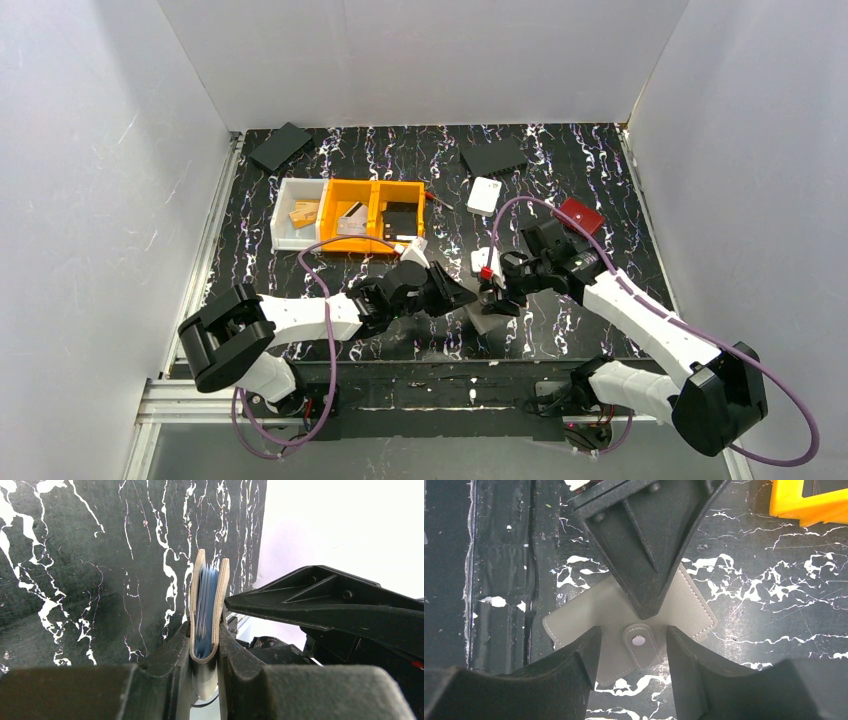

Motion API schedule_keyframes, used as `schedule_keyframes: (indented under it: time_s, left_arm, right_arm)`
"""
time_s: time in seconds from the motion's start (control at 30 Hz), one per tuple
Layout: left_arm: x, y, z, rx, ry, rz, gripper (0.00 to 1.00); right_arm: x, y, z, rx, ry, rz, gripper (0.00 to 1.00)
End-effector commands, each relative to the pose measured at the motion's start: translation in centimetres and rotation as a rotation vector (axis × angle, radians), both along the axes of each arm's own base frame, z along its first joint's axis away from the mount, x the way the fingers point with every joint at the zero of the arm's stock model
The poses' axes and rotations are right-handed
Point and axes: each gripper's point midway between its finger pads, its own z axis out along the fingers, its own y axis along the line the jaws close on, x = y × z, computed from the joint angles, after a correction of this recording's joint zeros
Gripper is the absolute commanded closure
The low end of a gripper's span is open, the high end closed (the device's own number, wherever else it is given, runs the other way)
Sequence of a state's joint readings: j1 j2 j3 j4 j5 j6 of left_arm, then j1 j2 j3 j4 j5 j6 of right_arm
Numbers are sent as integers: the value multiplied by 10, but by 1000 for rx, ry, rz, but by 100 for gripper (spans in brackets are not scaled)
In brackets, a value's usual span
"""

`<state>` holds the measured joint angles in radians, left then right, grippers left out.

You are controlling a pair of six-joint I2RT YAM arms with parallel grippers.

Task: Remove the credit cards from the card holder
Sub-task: Open the card holder at the center of the board.

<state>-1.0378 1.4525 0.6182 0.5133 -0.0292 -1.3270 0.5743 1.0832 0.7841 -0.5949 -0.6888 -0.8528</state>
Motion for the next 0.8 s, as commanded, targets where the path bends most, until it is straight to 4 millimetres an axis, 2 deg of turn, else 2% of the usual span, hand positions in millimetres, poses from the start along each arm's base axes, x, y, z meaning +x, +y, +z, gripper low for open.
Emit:
schedule_keyframes:
  time_s: [0.0,0.2,0.33,0.57,0.77]
  left_arm:
    - [3,-12,24,-57,-18,-11,100]
    - [2,-11,32,-72,-29,-12,100]
    - [1,-10,34,-78,-32,-13,100]
    - [-2,-2,23,-60,-16,3,100]
    - [-4,9,13,-41,-12,21,100]
  right_arm:
    - [6,4,-4,-6,-24,-15,42]
    - [4,0,-12,-32,-40,-12,53]
    - [5,-1,-12,-36,-49,-17,69]
    - [8,-1,-9,-32,-58,-48,96]
    - [13,-7,0,-11,-43,-101,99]
